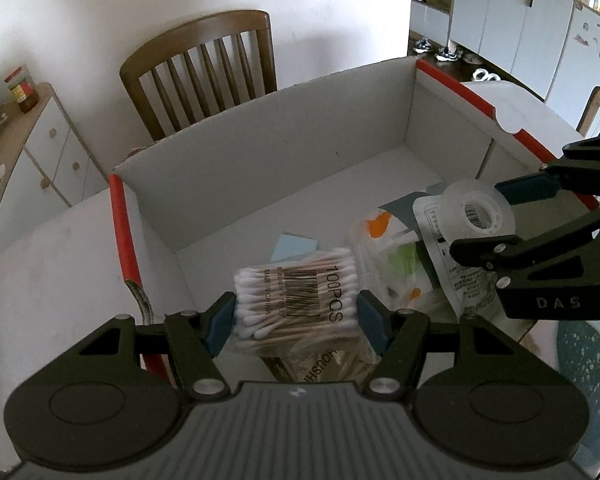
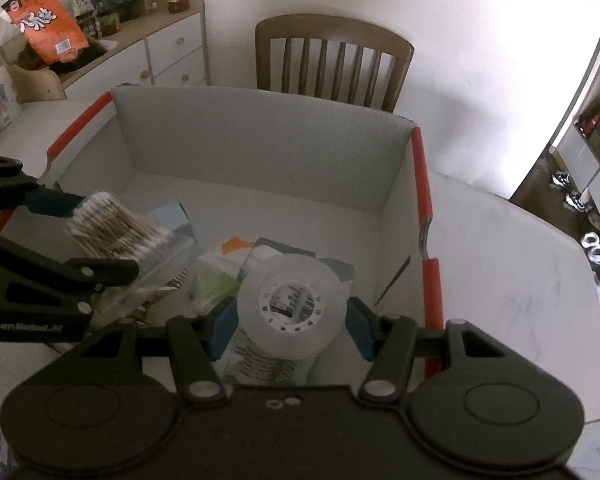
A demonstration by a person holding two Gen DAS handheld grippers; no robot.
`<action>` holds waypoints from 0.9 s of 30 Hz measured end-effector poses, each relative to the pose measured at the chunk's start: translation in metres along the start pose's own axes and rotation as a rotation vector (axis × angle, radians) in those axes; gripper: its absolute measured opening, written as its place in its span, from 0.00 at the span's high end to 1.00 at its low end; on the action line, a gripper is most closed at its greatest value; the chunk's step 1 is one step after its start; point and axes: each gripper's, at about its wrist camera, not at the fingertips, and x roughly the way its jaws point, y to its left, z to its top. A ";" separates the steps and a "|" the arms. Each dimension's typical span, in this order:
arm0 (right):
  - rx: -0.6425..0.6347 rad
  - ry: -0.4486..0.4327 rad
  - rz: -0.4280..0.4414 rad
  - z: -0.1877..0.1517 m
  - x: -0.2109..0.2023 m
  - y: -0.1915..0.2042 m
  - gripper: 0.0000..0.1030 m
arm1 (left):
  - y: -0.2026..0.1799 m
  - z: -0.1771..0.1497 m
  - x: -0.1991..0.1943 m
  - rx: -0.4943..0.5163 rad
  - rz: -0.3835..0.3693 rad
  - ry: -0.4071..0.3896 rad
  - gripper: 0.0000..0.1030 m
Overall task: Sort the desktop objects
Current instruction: 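Open both grippers to drop the swab pack and tape roll into the box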
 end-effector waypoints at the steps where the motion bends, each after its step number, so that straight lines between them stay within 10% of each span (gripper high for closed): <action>1: -0.002 0.001 -0.001 0.000 0.000 0.000 0.43 | 0.000 0.000 0.000 -0.001 0.001 0.002 0.36; 27: 0.018 -0.040 0.011 0.001 -0.028 -0.007 0.34 | -0.010 0.004 -0.020 0.008 0.024 0.010 0.27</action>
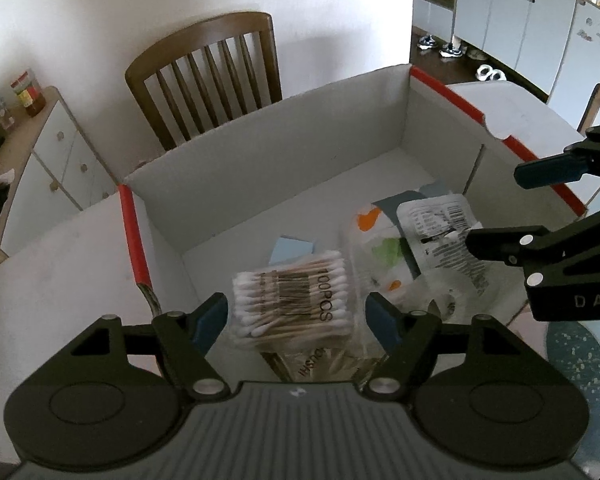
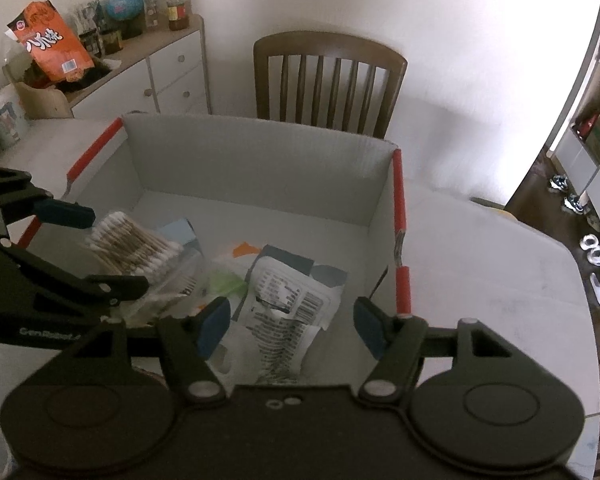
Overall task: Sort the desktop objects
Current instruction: 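Open both grippers to drop the swab pack and tape roll into the box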
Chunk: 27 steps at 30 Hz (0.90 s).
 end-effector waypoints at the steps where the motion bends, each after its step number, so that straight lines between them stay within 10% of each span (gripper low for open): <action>1: 0.001 -0.002 0.001 0.000 -0.002 0.000 0.34 | -0.001 0.000 -0.002 0.002 0.003 -0.002 0.27; 27: -0.016 -0.064 0.057 -0.008 -0.063 0.008 0.34 | -0.019 -0.005 -0.059 0.007 0.035 -0.052 0.27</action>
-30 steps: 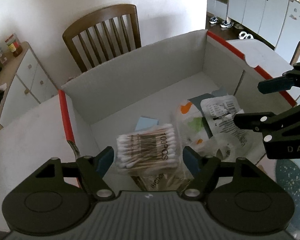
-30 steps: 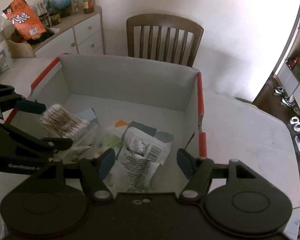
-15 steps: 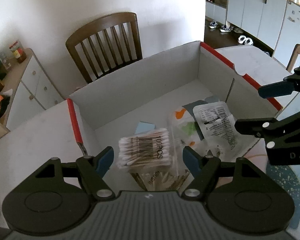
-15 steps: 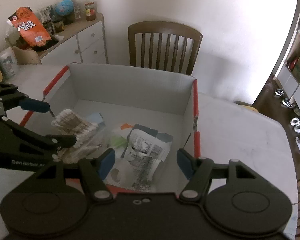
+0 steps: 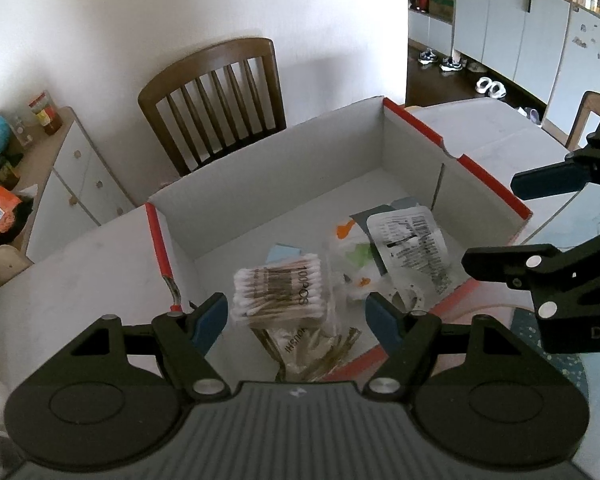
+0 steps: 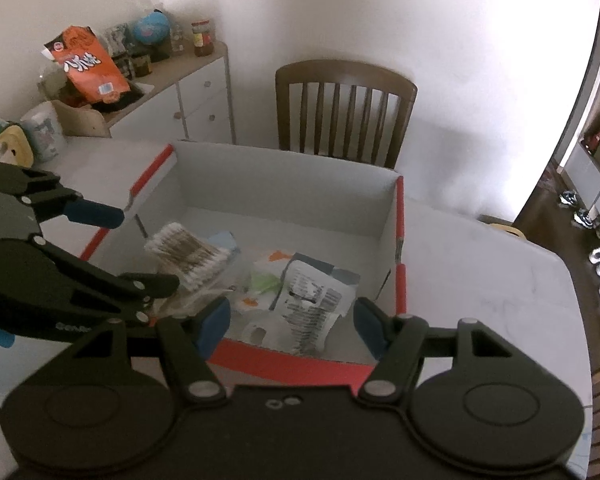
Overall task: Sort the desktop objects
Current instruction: 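Open both grippers to drop the swab pack and tape roll into the box, then move both tools back from the box down toward the items on the table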
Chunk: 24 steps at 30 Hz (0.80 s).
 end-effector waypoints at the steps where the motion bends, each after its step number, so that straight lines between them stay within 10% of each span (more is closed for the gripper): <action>1: -0.002 -0.003 0.002 0.000 -0.002 0.000 0.34 | -0.001 -0.001 -0.002 -0.001 0.002 -0.001 0.27; 24: -0.031 -0.054 0.045 -0.025 -0.056 0.008 0.28 | -0.030 -0.028 -0.051 -0.005 0.021 -0.035 0.21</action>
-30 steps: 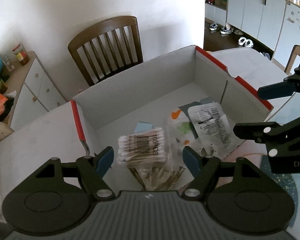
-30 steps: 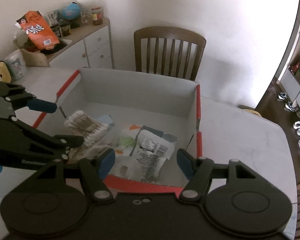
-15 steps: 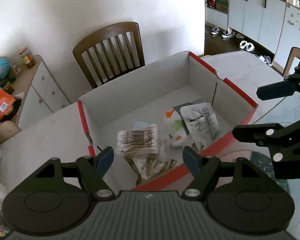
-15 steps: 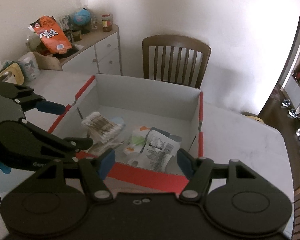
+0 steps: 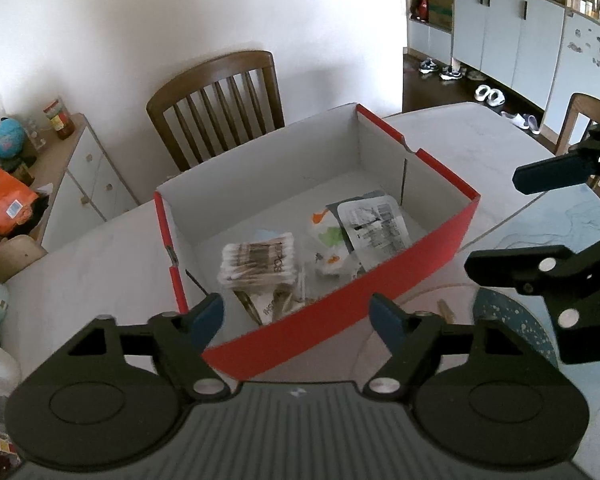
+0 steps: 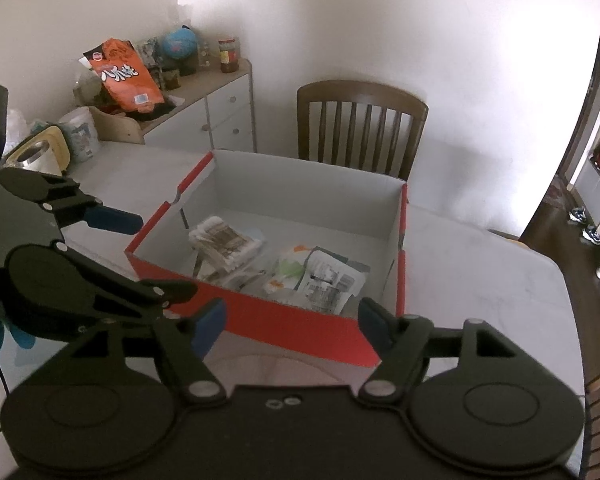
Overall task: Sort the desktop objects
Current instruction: 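Move both tools back from the box down toward the items on the table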
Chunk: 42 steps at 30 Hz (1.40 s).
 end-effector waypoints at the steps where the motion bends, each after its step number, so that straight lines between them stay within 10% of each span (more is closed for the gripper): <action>1: 0.000 -0.001 0.003 -0.002 -0.003 0.000 0.28 | 0.000 -0.002 -0.002 -0.001 -0.002 -0.001 0.21; 16: -0.013 -0.050 0.034 -0.025 -0.035 0.004 0.10 | -0.010 -0.025 -0.030 -0.028 0.008 -0.020 0.10; 42: -0.042 -0.020 0.038 -0.087 -0.043 0.023 0.10 | -0.017 -0.085 -0.032 -0.137 0.004 -0.002 0.00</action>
